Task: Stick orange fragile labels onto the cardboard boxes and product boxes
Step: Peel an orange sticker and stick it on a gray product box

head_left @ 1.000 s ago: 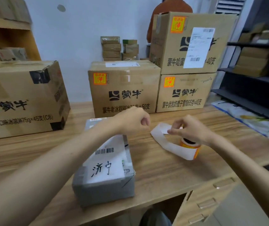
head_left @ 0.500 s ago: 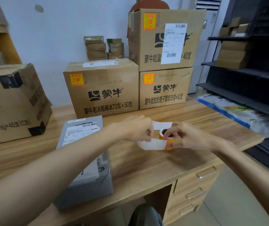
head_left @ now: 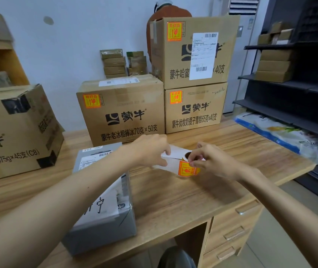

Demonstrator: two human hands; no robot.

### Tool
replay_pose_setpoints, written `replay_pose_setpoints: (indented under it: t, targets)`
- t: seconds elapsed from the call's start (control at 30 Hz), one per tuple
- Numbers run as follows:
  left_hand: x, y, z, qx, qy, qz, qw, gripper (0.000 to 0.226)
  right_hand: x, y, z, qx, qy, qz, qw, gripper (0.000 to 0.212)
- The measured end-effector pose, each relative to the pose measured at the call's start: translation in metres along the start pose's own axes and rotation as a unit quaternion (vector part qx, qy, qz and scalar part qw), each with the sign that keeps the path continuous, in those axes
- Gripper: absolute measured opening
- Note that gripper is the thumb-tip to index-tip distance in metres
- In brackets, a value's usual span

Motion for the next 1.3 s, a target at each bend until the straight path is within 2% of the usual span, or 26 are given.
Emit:
replay_pose_setpoints:
  t: [0.1, 0.3, 0.53, 0.67, 0.9, 1.3]
  targets:
    - [0.005, -0.001, 0.008, -0.057, -0.005, -0.008, 0.998, 0.041, 0.002, 0.000, -0.001, 0.020, 0.013, -0.003, 1.000, 0.006]
    - [0.011, -0.008, 0.017, -0.183, -0.006, -0.001, 0.983, 0.015, -0.001, 0.000, 0.001, 0.075, 0.017, 0.011, 0.997, 0.007]
    - [0.011, -0.011, 0.009, -0.281, 0.051, 0.014, 0.958, 0.007, -0.015, -0.006, -0.008, 0.012, -0.014, 0.121, 0.993, 0.021]
    - [0.011, -0.011, 0.012, -0.348, 0.061, -0.021, 0.935, 0.008, -0.022, -0.011, -0.020, -0.020, -0.012, 0.113, 0.993, 0.020]
    - [0.009, -0.011, 0.013, -0.383, 0.046, -0.020, 0.922, 0.016, -0.022, -0.014, -0.016, 0.014, -0.052, 0.124, 0.991, 0.028]
    - [0.006, -0.014, 0.016, -0.402, 0.047, -0.004, 0.915, 0.015, -0.024, -0.017, -0.015, 0.053, -0.097, 0.125, 0.986, 0.015]
Point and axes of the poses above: each hand's wrist, its own x-axis towards the middle knuckle, its own y-axis out of the back of the hand, z = x × y, the point moved 2 cm from there along x, towards the middle knuckle, and after that the axes turned 9 degrees about z, right-handed, at the moved point
